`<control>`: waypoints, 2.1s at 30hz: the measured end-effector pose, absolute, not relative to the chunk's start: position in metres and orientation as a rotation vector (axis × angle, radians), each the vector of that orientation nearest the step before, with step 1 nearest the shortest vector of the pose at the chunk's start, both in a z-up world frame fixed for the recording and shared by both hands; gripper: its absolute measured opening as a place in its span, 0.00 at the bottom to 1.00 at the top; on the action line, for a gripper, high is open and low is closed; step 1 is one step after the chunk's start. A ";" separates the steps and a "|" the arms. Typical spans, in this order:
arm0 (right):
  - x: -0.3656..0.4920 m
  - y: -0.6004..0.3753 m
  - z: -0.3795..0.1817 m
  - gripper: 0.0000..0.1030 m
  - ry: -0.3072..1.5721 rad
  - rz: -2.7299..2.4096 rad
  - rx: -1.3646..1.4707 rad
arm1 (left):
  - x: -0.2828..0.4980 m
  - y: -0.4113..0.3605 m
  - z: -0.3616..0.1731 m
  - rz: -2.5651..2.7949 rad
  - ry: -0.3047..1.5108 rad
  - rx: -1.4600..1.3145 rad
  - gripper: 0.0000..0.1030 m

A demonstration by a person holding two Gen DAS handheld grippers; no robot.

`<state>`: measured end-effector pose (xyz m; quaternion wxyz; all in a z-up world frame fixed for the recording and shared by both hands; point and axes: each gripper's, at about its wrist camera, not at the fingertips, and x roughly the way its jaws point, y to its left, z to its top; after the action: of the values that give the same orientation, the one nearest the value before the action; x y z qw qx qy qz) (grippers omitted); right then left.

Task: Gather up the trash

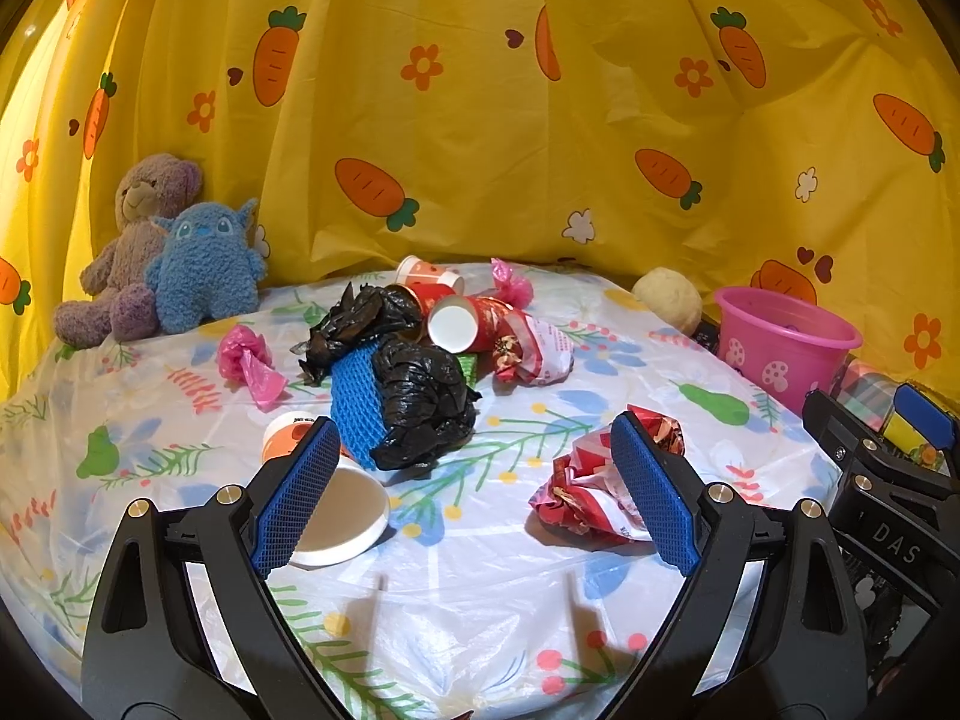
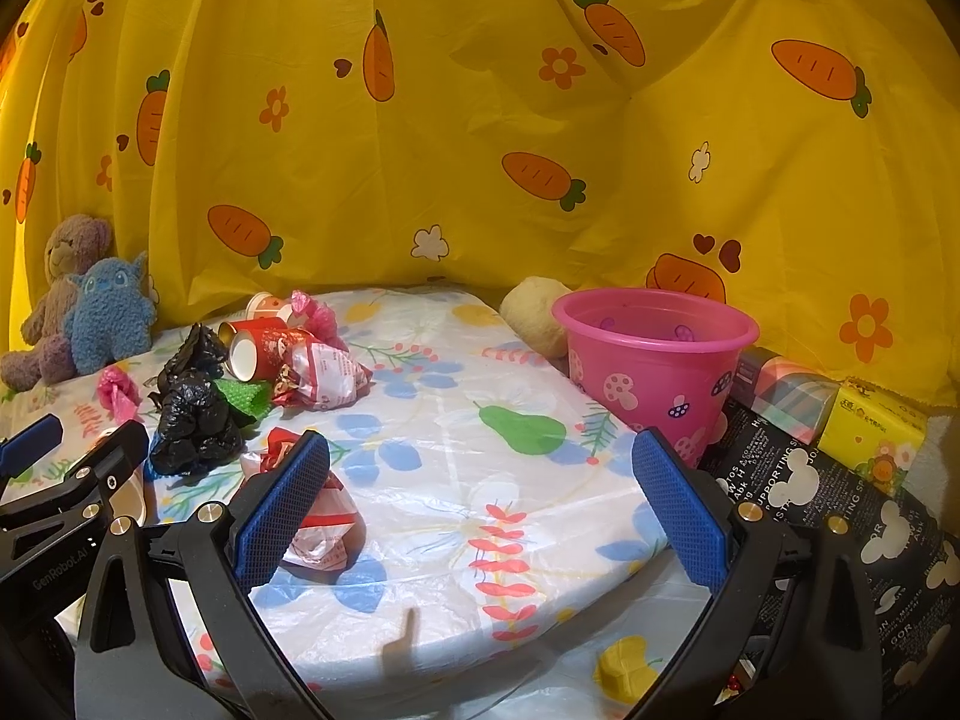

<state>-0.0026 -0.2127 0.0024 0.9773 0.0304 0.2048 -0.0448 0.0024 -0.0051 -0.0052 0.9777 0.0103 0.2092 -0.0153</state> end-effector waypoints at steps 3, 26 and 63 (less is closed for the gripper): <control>-0.003 -0.212 0.002 0.95 0.413 -0.090 0.060 | 0.002 -0.005 -0.005 -0.031 0.422 0.021 0.87; -0.003 -0.210 0.003 0.95 0.408 -0.092 0.058 | 0.002 -0.007 -0.005 -0.031 0.421 0.020 0.87; -0.002 -0.208 0.003 0.95 0.395 -0.086 0.056 | 0.004 -0.015 -0.004 -0.036 0.422 0.019 0.87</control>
<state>-0.0021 -0.2081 0.0032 0.9793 0.0280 0.1960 -0.0429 0.0039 -0.0155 -0.0045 0.9776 0.0096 0.2096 -0.0179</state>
